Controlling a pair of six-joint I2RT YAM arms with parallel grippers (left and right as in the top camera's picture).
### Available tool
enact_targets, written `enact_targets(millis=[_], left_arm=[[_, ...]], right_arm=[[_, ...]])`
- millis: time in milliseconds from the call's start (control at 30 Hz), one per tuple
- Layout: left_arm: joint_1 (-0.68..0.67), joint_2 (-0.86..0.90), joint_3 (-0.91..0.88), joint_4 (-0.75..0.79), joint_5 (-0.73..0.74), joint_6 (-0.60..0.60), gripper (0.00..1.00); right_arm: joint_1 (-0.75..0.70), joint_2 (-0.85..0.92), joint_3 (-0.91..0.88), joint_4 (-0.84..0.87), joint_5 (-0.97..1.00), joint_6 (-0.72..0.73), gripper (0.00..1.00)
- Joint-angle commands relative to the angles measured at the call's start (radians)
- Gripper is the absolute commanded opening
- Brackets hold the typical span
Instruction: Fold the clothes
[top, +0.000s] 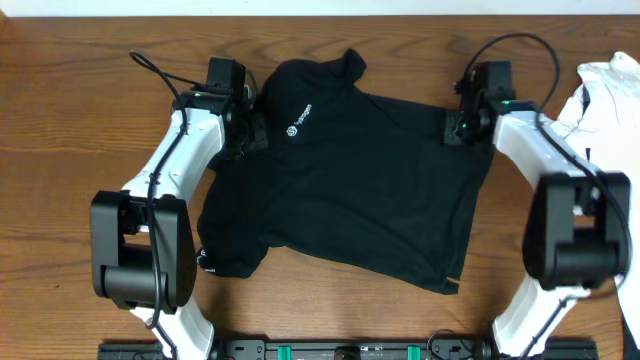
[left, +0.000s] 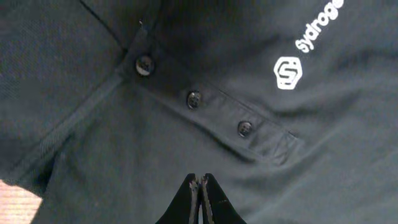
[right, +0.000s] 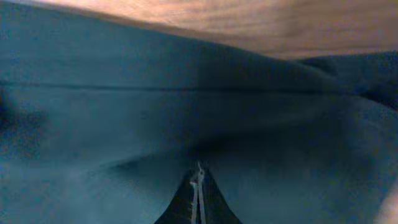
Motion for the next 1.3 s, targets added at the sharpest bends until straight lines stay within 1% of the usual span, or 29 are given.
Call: enact_targets(millis=[0, 233, 400, 633, 800, 867, 933, 1033, 1167, 1267], left_arm=[[0.003, -0.005, 0.018, 0.01, -0.064, 0.021, 0.06], [0.003, -0.005, 0.015, 0.03, -0.143, 0.021, 0.06], [0.003, -0.002, -0.001, 0.073, -0.143, 0.021, 0.06], [0.003, 0.002, -0.01, 0.101, -0.185, 0.021, 0.06], [0.003, 0.004, -0.01, 0.112, -0.217, 0.021, 0.06], [0.003, 0.004, -0.009, 0.139, -0.217, 0.021, 0.06], [0.003, 0.004, -0.005, 0.167, -0.217, 0.021, 0.07], [0.003, 0.004, -0.004, 0.186, -0.217, 0.021, 0.06], [0.006, 0.004, -0.005, 0.157, -0.239, 0.02, 0.06], [0.017, 0.004, -0.005, 0.108, -0.265, 0.002, 0.07]], right_arm=[[-0.016, 0.073, 0.013, 0.057, 0.004, -0.013, 0.01], [-0.027, 0.18, 0.014, 0.214, 0.022, -0.011, 0.01], [-0.043, 0.253, 0.048, 0.28, 0.042, -0.029, 0.01], [-0.068, 0.373, 0.231, 0.262, 0.065, -0.072, 0.01], [-0.075, 0.386, 0.347, 0.235, 0.081, -0.105, 0.01], [-0.073, 0.367, 0.419, 0.182, 0.081, -0.135, 0.11], [-0.066, 0.336, 0.499, 0.084, 0.082, -0.145, 0.21], [-0.053, 0.267, 0.603, -0.09, 0.079, -0.143, 0.28], [-0.034, 0.141, 0.668, -0.312, 0.059, -0.143, 0.33], [-0.033, 0.026, 0.669, -0.465, 0.059, -0.093, 0.29]])
